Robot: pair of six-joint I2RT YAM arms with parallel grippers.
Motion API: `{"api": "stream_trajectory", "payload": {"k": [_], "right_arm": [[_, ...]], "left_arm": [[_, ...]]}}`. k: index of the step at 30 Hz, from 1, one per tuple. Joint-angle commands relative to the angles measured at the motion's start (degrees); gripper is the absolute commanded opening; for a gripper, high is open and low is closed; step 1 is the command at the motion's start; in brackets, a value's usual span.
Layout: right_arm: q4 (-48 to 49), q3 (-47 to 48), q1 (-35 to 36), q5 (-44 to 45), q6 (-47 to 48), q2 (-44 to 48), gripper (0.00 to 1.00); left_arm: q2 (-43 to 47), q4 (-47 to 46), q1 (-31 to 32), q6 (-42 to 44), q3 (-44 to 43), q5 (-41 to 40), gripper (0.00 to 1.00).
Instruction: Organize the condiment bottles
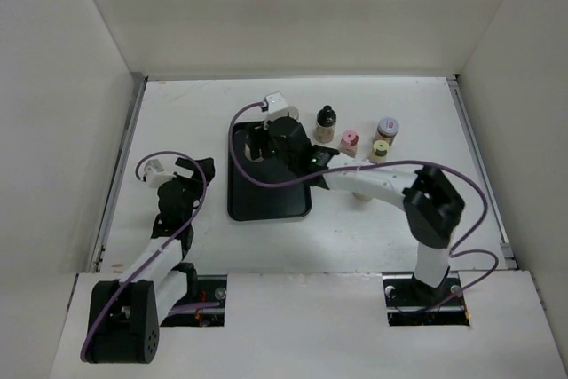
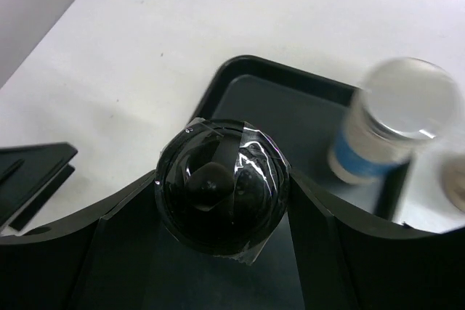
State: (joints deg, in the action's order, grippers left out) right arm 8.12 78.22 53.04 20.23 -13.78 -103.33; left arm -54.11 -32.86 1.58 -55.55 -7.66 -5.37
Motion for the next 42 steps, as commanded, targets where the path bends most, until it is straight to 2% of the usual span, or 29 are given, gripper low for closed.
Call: {"api": "stream_trajectory", "payload": {"k": [1,11,18,20,24,25,28,32,33,34,36,38,39,40,42], "right_arm": [[5.85,9.56,-0.08,-1.86,1.3,-6.69,0.52],[1.2,29.26,-2.98,-3.35,3.76,-23.66,0.53],[-0.3,32.08,-3.34,-1.51,2.88,-28.41,0.58],[-0.3,32.18,-3.34,-1.07,2.8,-28.86,0.62],[0.23,31.65,-3.16,-1.16,2.79,-27.72,0.85],[0.32,31.65,-3.16,-1.24,2.79,-27.11,0.87],[0.75,29.46,-2.72,-1.6,3.32,-22.02,0.93],[7.77,18.41,-1.58,-1.68,4.11,-8.42,0.93],[9.96,14.29,-1.32,-1.25,4.11,-4.29,0.91],[12.07,9.81,-1.23,-0.72,4.2,-0.07,0.85],[16.03,-0.9,-1.23,2.08,4.29,8.89,0.63],[17.71,-11.19,-1.84,6.12,3.24,17.42,0.37],[17.72,-16.46,-2.71,9.1,2.28,21.64,0.28],[17.2,-21.04,-3.85,12.35,1.22,25.42,0.24],[14.05,-28.35,-5.7,17.98,-0.71,31.93,0.24]], "left_arm": [[0.41,-0.89,-0.23,-1.14,0.81,0.18,1.0],[-1.97,-1.85,0.13,-1.4,0.19,1.32,1.0],[-2.14,-1.94,0.22,-1.14,0.01,1.23,1.0],[-1.71,-1.94,0.22,-0.97,0.1,0.89,1.0],[-1.97,-1.94,0.22,-0.88,0.01,0.97,1.0],[-1.97,-1.94,0.22,-0.88,0.01,1.15,1.0],[-1.18,-1.94,0.22,-0.79,0.19,0.62,1.0],[-1.44,-1.94,0.22,-0.79,0.1,1.15,1.0],[-1.0,-1.86,0.22,-0.79,0.1,0.97,1.0],[-0.91,-1.77,0.22,-0.79,0.1,0.71,1.0],[-0.91,-1.77,0.3,-0.7,0.19,0.62,1.0],[-1.35,-1.85,0.3,-0.96,0.19,1.14,1.0],[-1.44,-1.94,0.48,-1.05,0.1,1.23,1.0],[-1.44,-1.94,0.83,-1.05,0.02,1.15,1.0],[-1.61,-1.94,1.36,-0.79,-0.07,0.45,1.0]]}}
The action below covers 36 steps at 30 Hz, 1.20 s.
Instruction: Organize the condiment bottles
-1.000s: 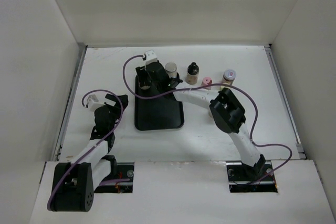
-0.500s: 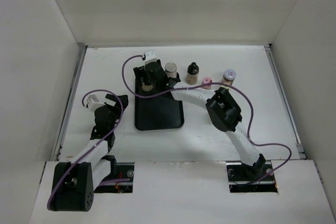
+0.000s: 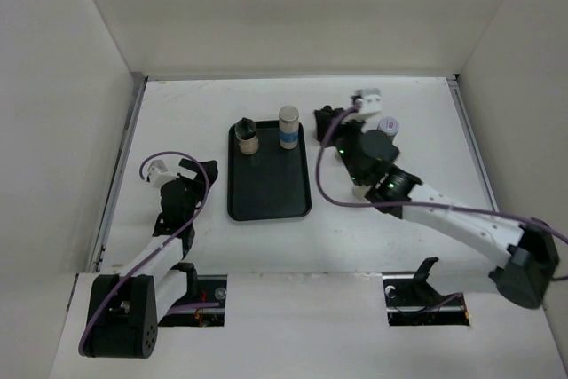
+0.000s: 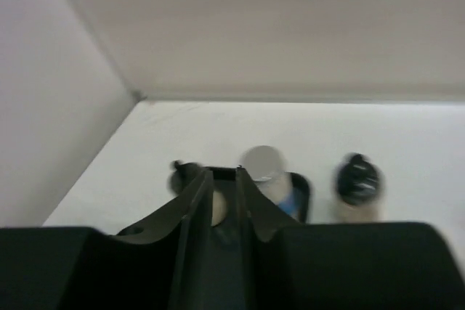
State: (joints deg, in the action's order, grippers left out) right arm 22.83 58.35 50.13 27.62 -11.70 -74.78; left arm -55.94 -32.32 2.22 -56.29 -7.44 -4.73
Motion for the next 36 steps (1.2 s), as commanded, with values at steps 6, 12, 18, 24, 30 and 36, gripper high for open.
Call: {"api": "stream_trajectory", "payload": {"k": [6,12,18,24,30,36], "right_arm": [[-16.74,-20.72,-6.75,22.47,-7.1,20.28,0.81],[-27.75,-20.38,-10.44,18.72,-12.72,18.63,1.0],[-28.02,-20.38,-12.55,12.91,-14.31,13.27,1.0],[-25.29,-17.57,-12.21,10.88,-13.17,7.21,0.96],[-24.41,-16.42,-12.21,11.67,-12.82,2.63,0.78],[-21.08,-16.69,-9.76,14.92,-9.84,6.13,0.49]], "left_arm": [[-0.57,-2.49,1.25,-0.22,-0.73,-0.54,1.0],[-1.54,-2.58,2.31,-0.22,-1.08,-0.72,1.0],[-0.66,-2.58,2.48,0.04,-0.73,-1.34,1.0],[-1.0,-2.66,2.75,-0.05,-0.82,-1.51,1.0],[-0.4,-2.66,2.04,-0.05,-0.73,-0.63,1.0],[-0.05,-2.66,1.07,0.04,-0.47,-0.45,1.0]]}}
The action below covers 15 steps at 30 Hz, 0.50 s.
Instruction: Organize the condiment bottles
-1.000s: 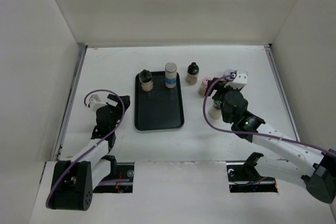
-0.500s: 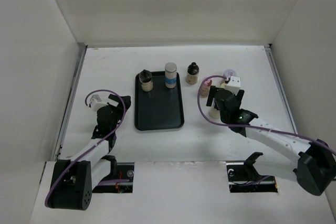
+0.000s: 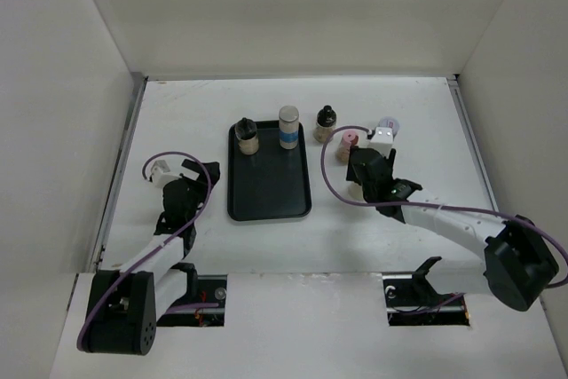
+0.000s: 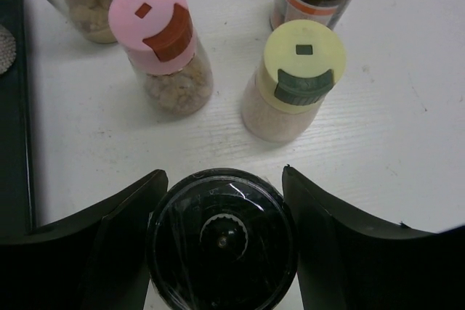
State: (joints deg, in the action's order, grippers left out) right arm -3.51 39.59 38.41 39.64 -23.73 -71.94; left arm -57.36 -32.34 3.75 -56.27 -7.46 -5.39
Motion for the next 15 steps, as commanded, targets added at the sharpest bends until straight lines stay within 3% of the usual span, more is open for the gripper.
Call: {"api": "stream_trajectory", "payload": {"k": [1,6,15], "right_arm": [[5.87,2.94,3.19,3.16,3.5,4.26,0.49],[8.24,11.28,8.99,1.33,6.32,2.61,0.49],[21.43,29.46,15.85,-8.43,8.43,-22.07,0.51]], "left_arm": [[1.38,-2.64,-0.19,0.19,-0.45,-0.15,1.0],[-0.12,-2.64,-0.19,-0.24,-0.8,0.46,1.0],[2.96,-2.03,-1.86,0.11,0.08,0.12,1.0]]}}
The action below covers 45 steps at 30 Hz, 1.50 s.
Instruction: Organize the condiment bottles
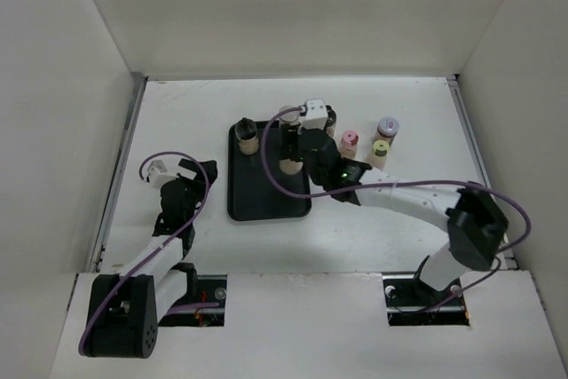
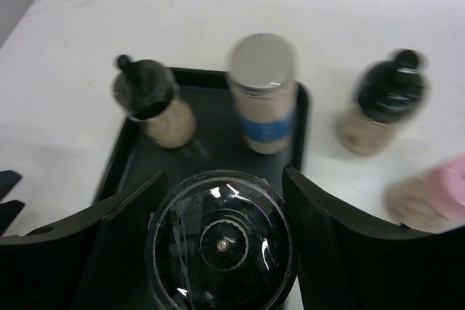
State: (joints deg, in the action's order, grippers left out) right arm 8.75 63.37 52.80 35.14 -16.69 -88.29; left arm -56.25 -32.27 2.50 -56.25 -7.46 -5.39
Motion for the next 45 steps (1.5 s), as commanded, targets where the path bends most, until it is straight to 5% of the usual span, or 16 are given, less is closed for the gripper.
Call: {"api": "stream_trajectory", "payload": {"k": [1,14,26,28,33,45], "right_arm": [[9.18,8.14,1.91,-4.63,1.39,-8.36,0.51],[10.15,27.67,5.17,-9.38,2.98,-29.82,0.52],[12.86,33.3,5.43,-8.86,3.51,-36.95,0.57],[13.13,33.83,5.43,-8.77,3.07,-37.48,0.65],[13.22,32.61,5.78,-8.68,3.85,-36.08,0.9],[14.36,15.67,4.82,-9.29,3.24,-15.8,0.9]], "left_arm": [[1.93,-2.09,-0.61,0.17,0.08,-0.06,1.0],[0.35,-2.27,-0.7,-0.26,-0.27,0.82,1.0],[0.26,-2.27,-0.7,-0.44,-0.09,0.73,1.0],[0.79,-2.1,-0.79,-0.35,-0.09,0.82,1.0],[0.53,-2.18,-0.79,-0.35,-0.09,0.73,1.0],[0.88,-2.09,-0.79,-0.18,-0.01,0.2,1.0]]}}
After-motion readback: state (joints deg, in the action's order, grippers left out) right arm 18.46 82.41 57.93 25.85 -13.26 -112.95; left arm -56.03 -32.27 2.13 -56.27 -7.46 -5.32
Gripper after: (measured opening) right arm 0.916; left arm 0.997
